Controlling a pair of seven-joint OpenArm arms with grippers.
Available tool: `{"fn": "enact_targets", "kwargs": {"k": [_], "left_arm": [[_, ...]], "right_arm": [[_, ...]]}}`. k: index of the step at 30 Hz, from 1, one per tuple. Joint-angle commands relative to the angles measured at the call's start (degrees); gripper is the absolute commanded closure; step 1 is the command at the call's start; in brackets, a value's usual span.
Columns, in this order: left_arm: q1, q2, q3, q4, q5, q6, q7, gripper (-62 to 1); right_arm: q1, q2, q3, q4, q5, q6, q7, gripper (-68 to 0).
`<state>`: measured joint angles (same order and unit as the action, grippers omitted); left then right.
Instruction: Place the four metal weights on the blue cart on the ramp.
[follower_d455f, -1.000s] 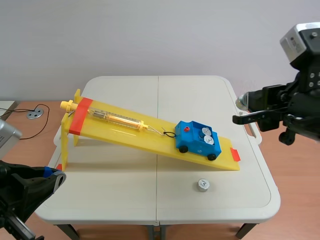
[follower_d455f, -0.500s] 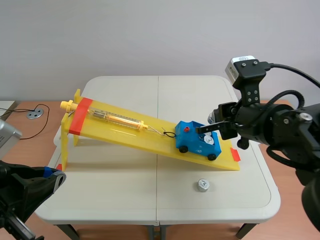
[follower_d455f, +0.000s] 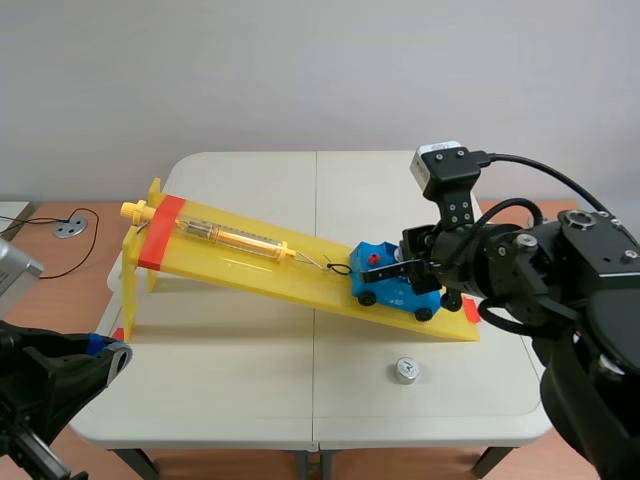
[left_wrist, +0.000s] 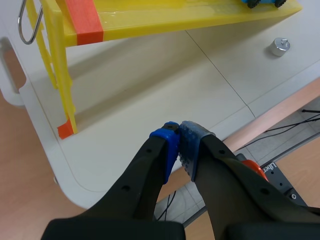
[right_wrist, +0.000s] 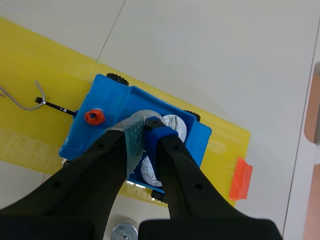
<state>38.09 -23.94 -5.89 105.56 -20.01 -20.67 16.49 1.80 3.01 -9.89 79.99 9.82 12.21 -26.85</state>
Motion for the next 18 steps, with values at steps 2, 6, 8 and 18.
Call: {"fn": "enact_targets", "kwargs": {"k": [2,6,8,18], "left_arm": [[-1.14,0.31,-0.83,3.82,-4.24,-0.55,-4.81,-3.4],[-1.11,0.44,-0.83,3.82,-4.24,-0.55,-4.79,-3.4],[-1.11,0.44,-0.83,3.82,-4.24,-0.55,-4.79,-3.4],[-1.11,0.44,-0.83,3.82,-4.24,-0.55,-4.79,-3.4]], "right_arm": [[7.41,0.13,-0.07,4.07,0.68,-3.26,11.13,-0.7],[7.91,0.13,-0.42,2.64,0.61,-3.48,12.20,-0.7],[7.91,0.13,-0.42,2.14,0.61,-3.48,12.96,-0.7],[7.89,0.20,-0.20,2.47,0.63,-3.41,14.99,-20.8]]}}
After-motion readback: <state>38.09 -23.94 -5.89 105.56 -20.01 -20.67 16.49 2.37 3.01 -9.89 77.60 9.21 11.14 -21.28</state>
